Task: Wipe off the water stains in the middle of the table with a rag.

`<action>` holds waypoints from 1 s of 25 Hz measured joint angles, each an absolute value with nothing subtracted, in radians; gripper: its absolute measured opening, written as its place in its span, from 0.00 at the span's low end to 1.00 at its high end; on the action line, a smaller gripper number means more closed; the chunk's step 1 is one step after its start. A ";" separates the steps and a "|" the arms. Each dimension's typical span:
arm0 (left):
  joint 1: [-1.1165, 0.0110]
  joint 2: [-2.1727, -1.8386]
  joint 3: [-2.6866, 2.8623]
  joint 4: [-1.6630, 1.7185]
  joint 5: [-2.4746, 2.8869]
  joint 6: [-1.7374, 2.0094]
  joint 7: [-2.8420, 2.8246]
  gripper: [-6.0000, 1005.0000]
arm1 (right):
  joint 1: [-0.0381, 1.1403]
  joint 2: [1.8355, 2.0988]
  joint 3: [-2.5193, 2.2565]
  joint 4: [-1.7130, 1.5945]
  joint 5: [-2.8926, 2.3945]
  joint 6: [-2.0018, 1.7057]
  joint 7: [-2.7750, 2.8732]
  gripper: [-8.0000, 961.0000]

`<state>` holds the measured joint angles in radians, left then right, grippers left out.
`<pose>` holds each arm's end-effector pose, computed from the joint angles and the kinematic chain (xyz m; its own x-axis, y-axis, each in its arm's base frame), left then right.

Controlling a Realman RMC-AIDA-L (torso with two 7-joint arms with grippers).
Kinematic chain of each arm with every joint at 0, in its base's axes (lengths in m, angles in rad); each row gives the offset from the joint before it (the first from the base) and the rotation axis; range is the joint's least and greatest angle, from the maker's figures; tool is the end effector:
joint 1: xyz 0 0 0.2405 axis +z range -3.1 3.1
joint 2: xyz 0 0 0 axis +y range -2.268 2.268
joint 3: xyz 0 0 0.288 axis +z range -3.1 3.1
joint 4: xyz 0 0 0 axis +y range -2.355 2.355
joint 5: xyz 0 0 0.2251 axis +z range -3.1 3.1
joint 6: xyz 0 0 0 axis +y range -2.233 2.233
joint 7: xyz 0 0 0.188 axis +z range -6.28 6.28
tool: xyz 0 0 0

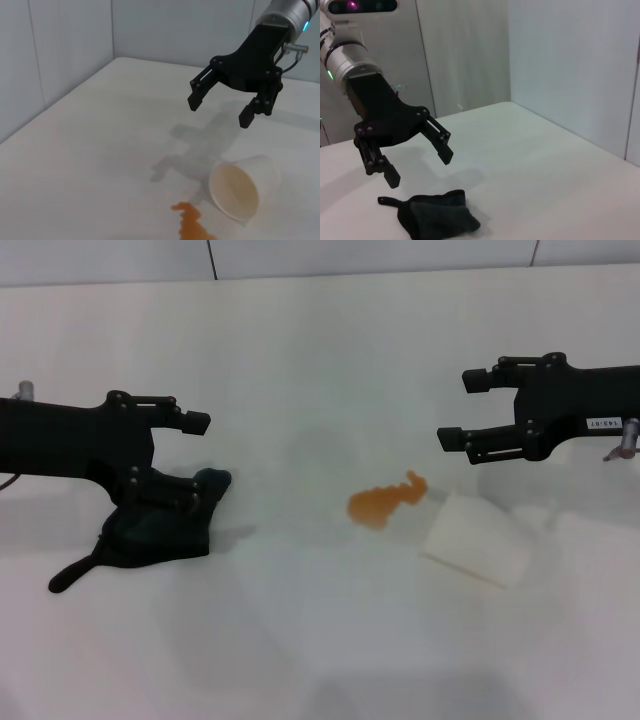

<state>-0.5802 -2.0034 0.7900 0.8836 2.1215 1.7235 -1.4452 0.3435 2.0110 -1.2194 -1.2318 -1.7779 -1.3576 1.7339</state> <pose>-0.2570 0.3783 -0.0085 0.9448 0.1836 0.2714 0.2221 -0.9678 -0.1186 0.2199 0.3809 -0.0138 0.9041 -0.2103 -0.3720 -0.3283 -0.8990 -0.2898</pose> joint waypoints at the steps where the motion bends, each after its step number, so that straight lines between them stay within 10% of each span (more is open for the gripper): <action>1: -0.580 -2.003 0.790 0.884 2.122 1.724 -1.445 0.83 | 0.343 2.011 -1.219 -1.232 -1.778 -1.358 1.734 0.86; 25: -0.584 -1.999 0.790 0.885 2.121 1.729 -1.446 0.83 | 0.340 2.005 -1.212 -1.310 -1.872 -1.420 1.897 0.86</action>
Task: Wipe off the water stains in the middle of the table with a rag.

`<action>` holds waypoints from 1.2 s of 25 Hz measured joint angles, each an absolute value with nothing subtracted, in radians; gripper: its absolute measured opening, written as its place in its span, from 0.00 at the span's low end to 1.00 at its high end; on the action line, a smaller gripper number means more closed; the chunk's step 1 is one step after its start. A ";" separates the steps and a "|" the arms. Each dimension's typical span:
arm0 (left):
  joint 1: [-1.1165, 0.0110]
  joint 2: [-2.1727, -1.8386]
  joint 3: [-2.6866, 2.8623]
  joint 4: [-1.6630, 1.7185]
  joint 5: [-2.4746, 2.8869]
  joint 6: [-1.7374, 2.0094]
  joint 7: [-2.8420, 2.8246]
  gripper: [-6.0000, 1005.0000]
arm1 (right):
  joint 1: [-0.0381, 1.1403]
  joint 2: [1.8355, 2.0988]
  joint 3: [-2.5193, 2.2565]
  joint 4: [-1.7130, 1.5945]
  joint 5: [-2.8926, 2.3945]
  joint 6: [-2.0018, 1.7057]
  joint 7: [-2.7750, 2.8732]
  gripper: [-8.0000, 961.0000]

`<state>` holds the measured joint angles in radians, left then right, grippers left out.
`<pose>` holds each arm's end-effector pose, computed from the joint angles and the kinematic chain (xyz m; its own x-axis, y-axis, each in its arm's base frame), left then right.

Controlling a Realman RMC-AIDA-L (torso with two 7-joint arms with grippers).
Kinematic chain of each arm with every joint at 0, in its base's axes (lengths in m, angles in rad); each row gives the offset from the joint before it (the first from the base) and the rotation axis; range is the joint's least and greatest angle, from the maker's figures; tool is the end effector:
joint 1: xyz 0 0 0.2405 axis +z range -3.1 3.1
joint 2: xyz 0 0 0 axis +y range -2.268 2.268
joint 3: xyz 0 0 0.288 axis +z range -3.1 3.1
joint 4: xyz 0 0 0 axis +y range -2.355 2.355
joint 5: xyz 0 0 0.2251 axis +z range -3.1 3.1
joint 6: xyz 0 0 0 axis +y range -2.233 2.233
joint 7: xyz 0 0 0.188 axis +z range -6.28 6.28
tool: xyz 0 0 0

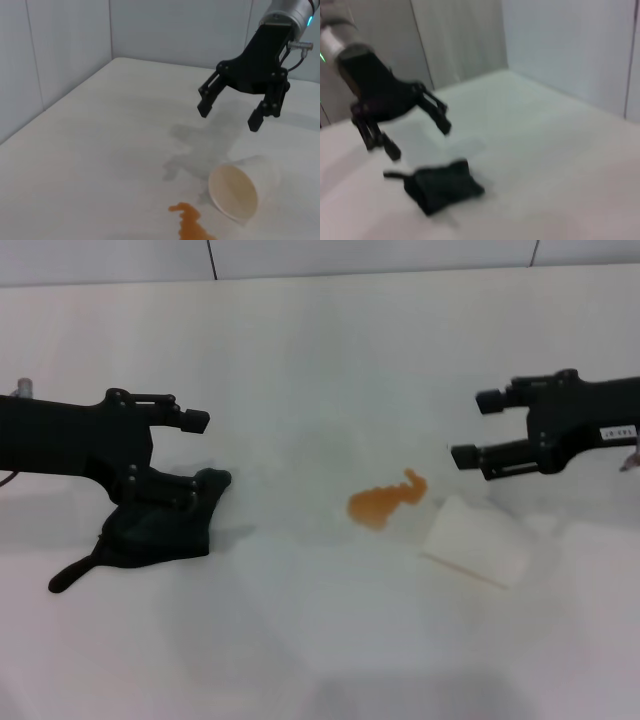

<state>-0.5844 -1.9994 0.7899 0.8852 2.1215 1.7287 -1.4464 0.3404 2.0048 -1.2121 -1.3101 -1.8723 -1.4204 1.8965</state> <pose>-0.2558 0.3792 -0.0066 0.9464 0.1788 0.2690 0.2165 -0.9692 -0.1174 0.2211 0.3734 -0.0079 0.8987 -0.3083 -0.3117 -0.3915 -0.8844 -0.2540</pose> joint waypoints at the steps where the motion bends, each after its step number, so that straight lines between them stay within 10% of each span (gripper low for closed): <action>1: -0.584 -1.999 0.790 0.885 2.121 1.729 -1.446 0.83 | 0.340 2.006 -1.212 -1.331 -1.911 -1.431 1.932 0.86; 30: -0.588 -1.998 0.790 0.885 2.110 1.729 -1.445 0.83 | 0.434 2.013 -1.411 -1.523 -2.331 -1.569 2.348 0.85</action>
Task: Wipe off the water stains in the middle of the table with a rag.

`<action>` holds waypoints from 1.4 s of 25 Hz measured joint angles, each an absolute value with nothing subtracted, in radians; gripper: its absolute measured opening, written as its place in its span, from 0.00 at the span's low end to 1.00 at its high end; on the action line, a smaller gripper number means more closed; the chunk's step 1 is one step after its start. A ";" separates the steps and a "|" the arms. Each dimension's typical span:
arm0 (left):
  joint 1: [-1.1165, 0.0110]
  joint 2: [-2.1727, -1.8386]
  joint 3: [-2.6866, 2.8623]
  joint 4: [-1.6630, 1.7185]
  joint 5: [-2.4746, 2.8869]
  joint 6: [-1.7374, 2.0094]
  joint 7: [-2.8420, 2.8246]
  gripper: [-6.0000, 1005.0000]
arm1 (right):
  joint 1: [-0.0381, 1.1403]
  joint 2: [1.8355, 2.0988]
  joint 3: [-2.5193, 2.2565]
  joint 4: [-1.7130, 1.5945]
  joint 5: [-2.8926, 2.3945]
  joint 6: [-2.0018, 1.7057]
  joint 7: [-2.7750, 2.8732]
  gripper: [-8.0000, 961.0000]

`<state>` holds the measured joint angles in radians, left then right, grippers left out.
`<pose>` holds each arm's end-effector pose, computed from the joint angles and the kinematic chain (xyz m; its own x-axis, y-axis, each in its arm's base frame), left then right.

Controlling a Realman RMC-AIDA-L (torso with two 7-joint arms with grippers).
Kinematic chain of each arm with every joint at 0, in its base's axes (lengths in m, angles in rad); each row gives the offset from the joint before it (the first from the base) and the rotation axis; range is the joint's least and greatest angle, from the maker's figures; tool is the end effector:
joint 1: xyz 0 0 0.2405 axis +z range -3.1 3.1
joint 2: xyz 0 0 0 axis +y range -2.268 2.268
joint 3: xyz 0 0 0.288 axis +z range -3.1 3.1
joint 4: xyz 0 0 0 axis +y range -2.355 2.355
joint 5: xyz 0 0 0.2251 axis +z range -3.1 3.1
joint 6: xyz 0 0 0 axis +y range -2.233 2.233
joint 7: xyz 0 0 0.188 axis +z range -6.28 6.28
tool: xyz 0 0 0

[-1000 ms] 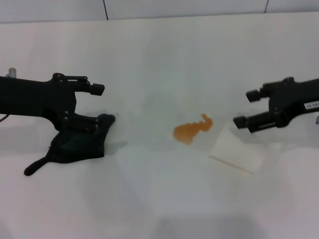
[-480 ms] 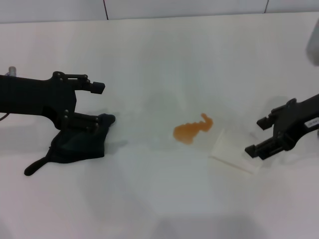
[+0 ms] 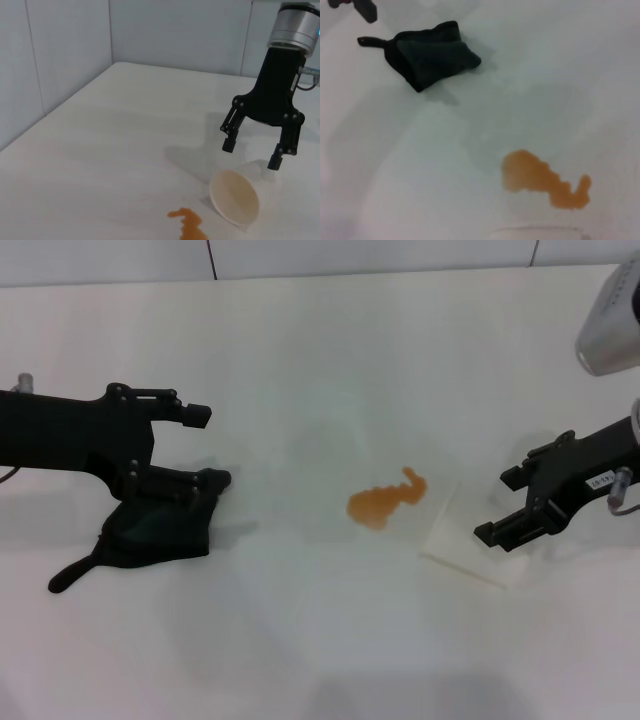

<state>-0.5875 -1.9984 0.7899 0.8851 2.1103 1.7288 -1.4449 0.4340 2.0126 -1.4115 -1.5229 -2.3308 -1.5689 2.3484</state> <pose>-0.2529 0.3807 -0.0056 0.9451 0.1708 0.2784 0.2107 -0.9701 -0.1202 0.2124 0.3606 -0.0328 0.8733 -0.4705 0.1266 -0.4185 -0.8574 -0.2995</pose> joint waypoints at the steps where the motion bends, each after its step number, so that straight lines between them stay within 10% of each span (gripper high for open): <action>1: -0.588 -1.998 0.790 0.885 2.110 1.729 -1.445 0.83 | 0.437 2.013 -1.416 -1.522 -2.334 -1.570 2.354 0.85; 35: -0.587 -1.997 0.790 0.885 2.098 1.721 -1.433 0.83 | 0.447 2.014 -1.554 -1.470 -2.392 -1.475 2.428 0.85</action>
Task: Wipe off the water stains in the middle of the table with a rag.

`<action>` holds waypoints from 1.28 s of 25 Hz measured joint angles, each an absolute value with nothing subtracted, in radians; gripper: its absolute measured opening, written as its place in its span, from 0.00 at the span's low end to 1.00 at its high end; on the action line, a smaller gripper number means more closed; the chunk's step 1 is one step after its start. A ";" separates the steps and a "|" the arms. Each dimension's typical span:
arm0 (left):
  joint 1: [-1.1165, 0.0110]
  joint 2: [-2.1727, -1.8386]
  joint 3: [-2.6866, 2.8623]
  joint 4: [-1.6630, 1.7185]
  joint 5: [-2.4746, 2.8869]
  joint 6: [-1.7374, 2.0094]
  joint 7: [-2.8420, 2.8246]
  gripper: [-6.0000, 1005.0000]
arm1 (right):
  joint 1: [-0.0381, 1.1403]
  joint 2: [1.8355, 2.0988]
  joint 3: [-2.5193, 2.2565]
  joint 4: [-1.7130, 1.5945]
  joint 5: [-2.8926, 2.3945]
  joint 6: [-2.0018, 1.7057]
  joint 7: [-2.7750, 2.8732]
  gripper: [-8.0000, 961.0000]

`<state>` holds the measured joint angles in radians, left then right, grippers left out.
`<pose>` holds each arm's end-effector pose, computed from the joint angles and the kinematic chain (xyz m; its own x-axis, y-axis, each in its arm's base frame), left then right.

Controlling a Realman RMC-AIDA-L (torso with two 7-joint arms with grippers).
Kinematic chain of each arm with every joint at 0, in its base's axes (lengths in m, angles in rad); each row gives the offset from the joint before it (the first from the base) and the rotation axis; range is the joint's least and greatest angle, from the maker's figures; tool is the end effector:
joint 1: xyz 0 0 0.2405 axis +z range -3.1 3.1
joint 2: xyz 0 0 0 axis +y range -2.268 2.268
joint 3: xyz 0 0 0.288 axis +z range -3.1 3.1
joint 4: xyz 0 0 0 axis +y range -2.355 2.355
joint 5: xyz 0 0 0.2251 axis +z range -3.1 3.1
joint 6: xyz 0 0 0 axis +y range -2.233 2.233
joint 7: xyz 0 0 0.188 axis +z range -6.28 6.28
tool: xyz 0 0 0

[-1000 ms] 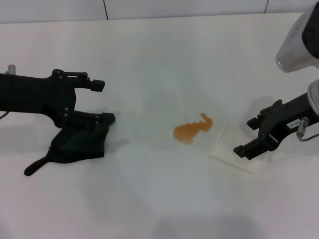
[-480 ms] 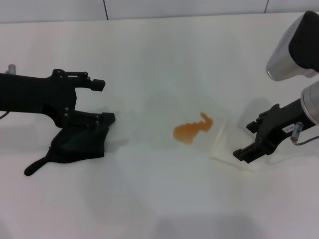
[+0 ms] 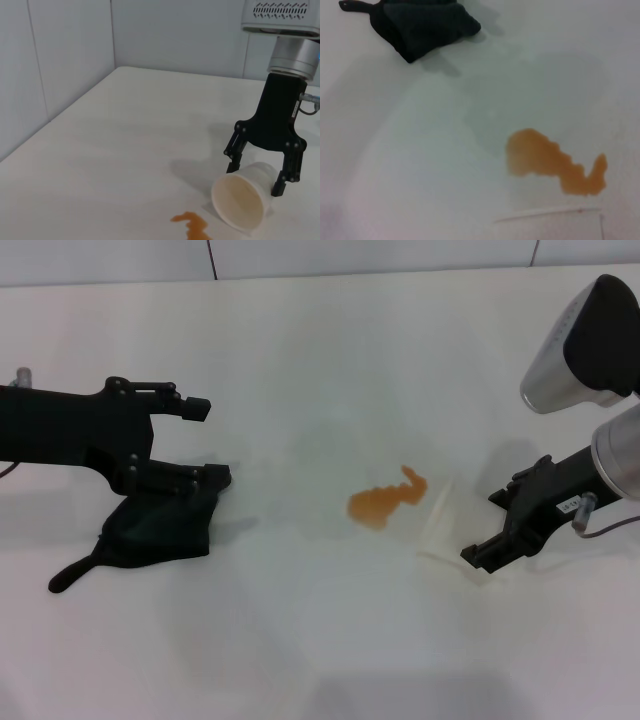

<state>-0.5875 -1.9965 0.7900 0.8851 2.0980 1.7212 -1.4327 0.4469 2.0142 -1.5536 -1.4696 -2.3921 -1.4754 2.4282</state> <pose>-0.2517 0.3830 -0.0040 0.9457 0.1548 0.2858 0.1995 -0.9707 -0.1341 0.2184 0.3598 -0.0637 0.8516 -0.4862 0.1958 -0.4135 -0.8528 -0.3190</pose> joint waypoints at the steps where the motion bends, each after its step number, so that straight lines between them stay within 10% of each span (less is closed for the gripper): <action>1: -0.587 -1.996 0.790 0.885 2.098 1.721 -1.433 0.83 | 0.447 2.014 -1.556 -1.469 -2.392 -1.472 2.428 0.85; 32: -0.585 -1.999 0.790 0.885 2.098 1.718 -1.420 0.83 | 0.456 2.014 -1.572 -1.408 -2.392 -1.425 2.428 0.85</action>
